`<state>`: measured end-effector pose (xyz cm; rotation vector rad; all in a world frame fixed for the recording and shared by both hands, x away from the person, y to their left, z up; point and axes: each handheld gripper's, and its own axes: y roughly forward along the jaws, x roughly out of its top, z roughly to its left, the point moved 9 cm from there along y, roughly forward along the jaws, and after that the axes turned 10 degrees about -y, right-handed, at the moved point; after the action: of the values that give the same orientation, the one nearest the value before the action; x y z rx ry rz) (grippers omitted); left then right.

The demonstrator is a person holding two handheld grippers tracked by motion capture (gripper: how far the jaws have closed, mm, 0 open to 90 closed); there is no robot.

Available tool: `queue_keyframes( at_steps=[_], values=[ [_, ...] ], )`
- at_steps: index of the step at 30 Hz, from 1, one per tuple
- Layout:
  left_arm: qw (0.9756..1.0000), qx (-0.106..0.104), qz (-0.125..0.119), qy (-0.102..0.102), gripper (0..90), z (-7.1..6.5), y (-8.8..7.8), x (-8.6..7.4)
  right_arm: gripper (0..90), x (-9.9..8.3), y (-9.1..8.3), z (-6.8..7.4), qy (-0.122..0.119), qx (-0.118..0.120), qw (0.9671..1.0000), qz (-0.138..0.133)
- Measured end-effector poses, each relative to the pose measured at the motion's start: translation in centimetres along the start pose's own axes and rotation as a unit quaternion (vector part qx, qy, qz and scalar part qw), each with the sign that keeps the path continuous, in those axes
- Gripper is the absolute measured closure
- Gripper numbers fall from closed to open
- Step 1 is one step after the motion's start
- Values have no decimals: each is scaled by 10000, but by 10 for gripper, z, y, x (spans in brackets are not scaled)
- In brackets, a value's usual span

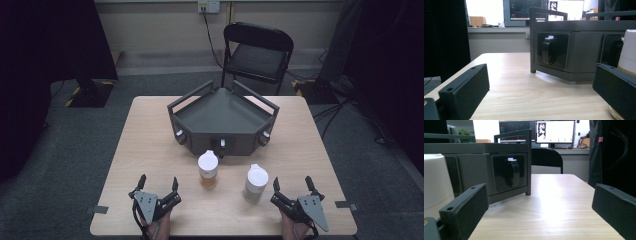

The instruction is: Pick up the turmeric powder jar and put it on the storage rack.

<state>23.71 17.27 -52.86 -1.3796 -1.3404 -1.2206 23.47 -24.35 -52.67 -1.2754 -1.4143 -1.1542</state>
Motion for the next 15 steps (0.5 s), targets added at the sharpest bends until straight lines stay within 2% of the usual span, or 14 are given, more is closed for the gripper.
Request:
queue_keyframes(
  at_steps=[15],
  values=[
    [10000, 13, -1, 3, 0, 0, 0, 0, 0, 1, 0, 0, -48, 114, 9999, 33]
  ],
)
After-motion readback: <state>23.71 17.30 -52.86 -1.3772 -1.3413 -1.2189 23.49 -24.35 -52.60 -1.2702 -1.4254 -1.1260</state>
